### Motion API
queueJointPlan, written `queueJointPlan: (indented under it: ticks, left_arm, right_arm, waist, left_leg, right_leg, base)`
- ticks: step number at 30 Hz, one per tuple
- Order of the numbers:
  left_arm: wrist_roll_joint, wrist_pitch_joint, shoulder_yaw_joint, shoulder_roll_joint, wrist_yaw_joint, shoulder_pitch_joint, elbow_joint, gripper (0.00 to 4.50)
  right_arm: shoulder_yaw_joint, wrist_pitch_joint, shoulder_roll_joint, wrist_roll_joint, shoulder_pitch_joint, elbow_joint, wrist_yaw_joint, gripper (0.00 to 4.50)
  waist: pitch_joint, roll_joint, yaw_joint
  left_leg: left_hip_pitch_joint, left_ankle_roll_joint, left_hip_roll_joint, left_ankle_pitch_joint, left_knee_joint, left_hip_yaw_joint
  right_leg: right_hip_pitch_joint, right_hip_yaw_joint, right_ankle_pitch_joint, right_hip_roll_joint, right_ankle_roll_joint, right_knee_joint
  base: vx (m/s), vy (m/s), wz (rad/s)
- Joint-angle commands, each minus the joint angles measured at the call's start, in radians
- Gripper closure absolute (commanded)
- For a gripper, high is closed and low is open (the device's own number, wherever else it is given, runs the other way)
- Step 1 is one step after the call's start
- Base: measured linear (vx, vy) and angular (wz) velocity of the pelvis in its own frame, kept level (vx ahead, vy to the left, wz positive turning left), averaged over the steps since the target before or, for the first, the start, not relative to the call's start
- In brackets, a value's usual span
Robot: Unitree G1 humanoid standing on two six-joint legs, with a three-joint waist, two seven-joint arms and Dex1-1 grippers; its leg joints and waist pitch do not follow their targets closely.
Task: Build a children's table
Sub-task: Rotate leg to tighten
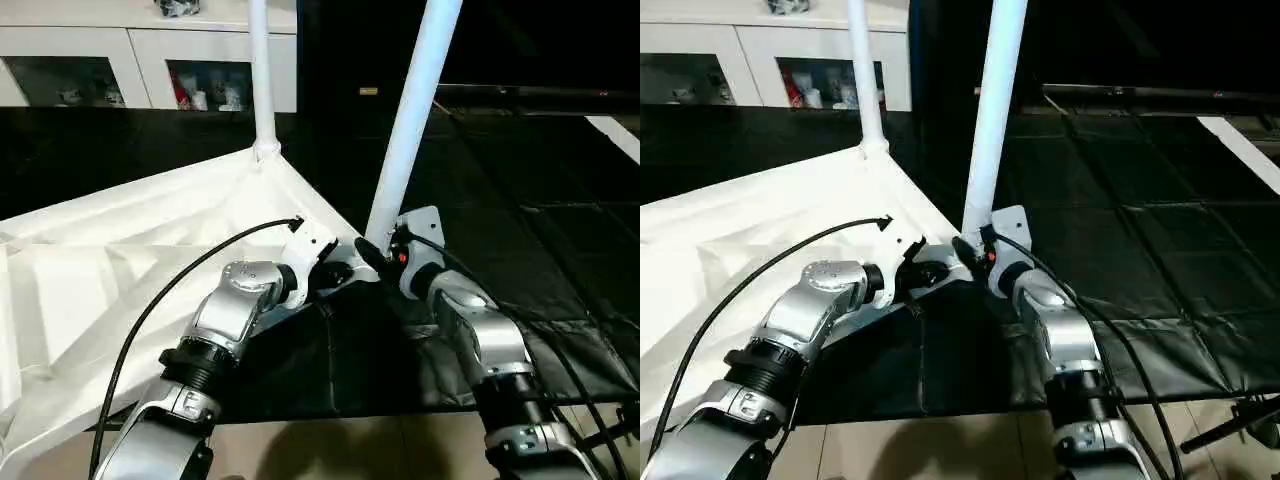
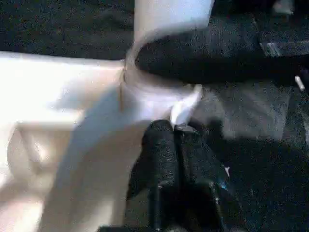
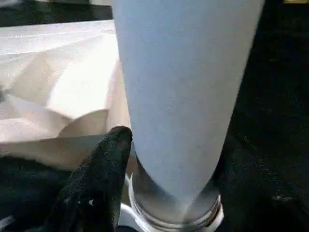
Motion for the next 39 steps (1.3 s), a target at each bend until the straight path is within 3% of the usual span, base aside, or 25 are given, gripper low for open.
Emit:
queueJointPlan:
  ticks: [1, 4, 8, 14, 18, 22, 27, 34, 39]
  left_arm:
    - [-0.012, -0.026, -0.029, -0.001, -0.035, -0.024, -0.015, 4.5]
    - [-0.008, -0.053, -0.033, 0.033, -0.078, -0.023, -0.009, 4.5]
    - [-0.009, -0.093, -0.047, 0.095, -0.174, -0.02, 0.0, 4.5]
    - [-0.007, -0.175, -0.124, 0.21, -0.397, -0.014, 0.005, 4.5]
    - [-0.004, -0.192, -0.153, 0.248, -0.473, -0.011, -0.002, 4.5]
    - [0.001, -0.208, -0.163, 0.276, -0.502, -0.013, -0.009, 4.5]
    - [0.01, -0.184, -0.15, 0.298, -0.474, -0.02, -0.03, 4.5]
    - [-0.007, 0.012, -0.114, 0.339, -0.441, -0.018, -0.167, 4.5]
    - [0.0, 0.072, -0.113, 0.326, -0.397, -0.008, -0.199, 4.07]
  right_arm:
    - [0.065, -0.009, 0.014, 0.028, 0.007, -0.021, 0.064, 1.42]
    - [0.053, -0.027, -0.038, 0.047, 0.031, -0.044, 0.139, 1.17]
    - [0.053, -0.038, -0.119, 0.068, 0.051, -0.069, 0.258, 0.87]
    - [0.047, -0.047, -0.286, 0.121, 0.051, -0.07, 0.5, 0.3]
    - [0.036, -0.051, -0.33, 0.135, 0.033, -0.048, 0.553, 0.07]
    - [0.041, -0.054, -0.368, 0.14, 0.026, -0.044, 0.608, 0.03]
    - [0.044, -0.061, -0.403, 0.151, 0.028, -0.05, 0.644, 0.03]
    - [0.049, -0.056, -0.439, 0.136, 0.064, -0.086, 0.655, 0.03]
    - [0.062, -0.032, -0.454, 0.122, 0.085, -0.093, 0.644, 0.0]
  waist:
    - [-0.062, 0.003, 0.012]
    - [-0.06, 0.003, 0.015]
    - [-0.062, 0.002, 0.023]
    - [-0.062, 0.008, 0.03]
    - [-0.061, 0.005, 0.038]
    - [-0.061, 0.008, 0.045]
    - [-0.058, 0.007, 0.048]
    - [-0.053, 0.002, 0.042]
    - [-0.055, 0.004, 0.042]
  left_leg:
    - [0.009, 0.057, 0.024, -0.121, -0.052, -0.012]
    - [0.011, 0.051, 0.024, -0.135, -0.052, -0.01]
    - [0.009, 0.06, 0.024, -0.113, -0.049, -0.01]
    - [0.012, 0.066, 0.025, -0.126, -0.048, -0.01]
    - [0.014, 0.057, 0.026, -0.143, -0.049, -0.009]
    - [0.014, 0.047, 0.028, -0.143, -0.047, -0.007]
    - [0.015, 0.033, 0.028, -0.175, -0.048, -0.009]
    - [0.015, 0.022, 0.026, -0.203, -0.049, -0.011]
    - [0.013, 0.029, 0.026, -0.185, -0.048, -0.01]
  right_leg:
    - [0.058, 0.042, 0.047, -0.074, -0.236, -0.063]
    - [0.057, 0.043, 0.01, -0.073, -0.235, -0.066]
    - [0.062, 0.043, 0.061, -0.071, -0.231, -0.058]
    - [0.06, 0.042, 0.053, -0.074, -0.248, -0.059]
    - [0.059, 0.041, 0.021, -0.074, -0.253, -0.06]
    - [0.057, 0.04, 0.013, -0.072, -0.256, -0.057]
    - [0.054, 0.04, -0.055, -0.074, -0.246, -0.063]
    - [0.05, 0.041, -0.14, -0.073, -0.228, -0.069]
    - [0.049, 0.04, -0.113, -0.07, -0.234, -0.067]
  base:
    - [0.0, 0.0, 0.0]
    - [0.0, 0.0, 0.0]
    - [0.0, 0.0, 0.0]
    - [0.0, 0.0, 0.0]
    - [0.0, 0.0, 0.0]
    - [0.0, 0.0, 0.0]
    - [0.0, 0.0, 0.0]
    - [0.0, 0.0, 0.0]
    - [0.0, 0.0, 0.0]
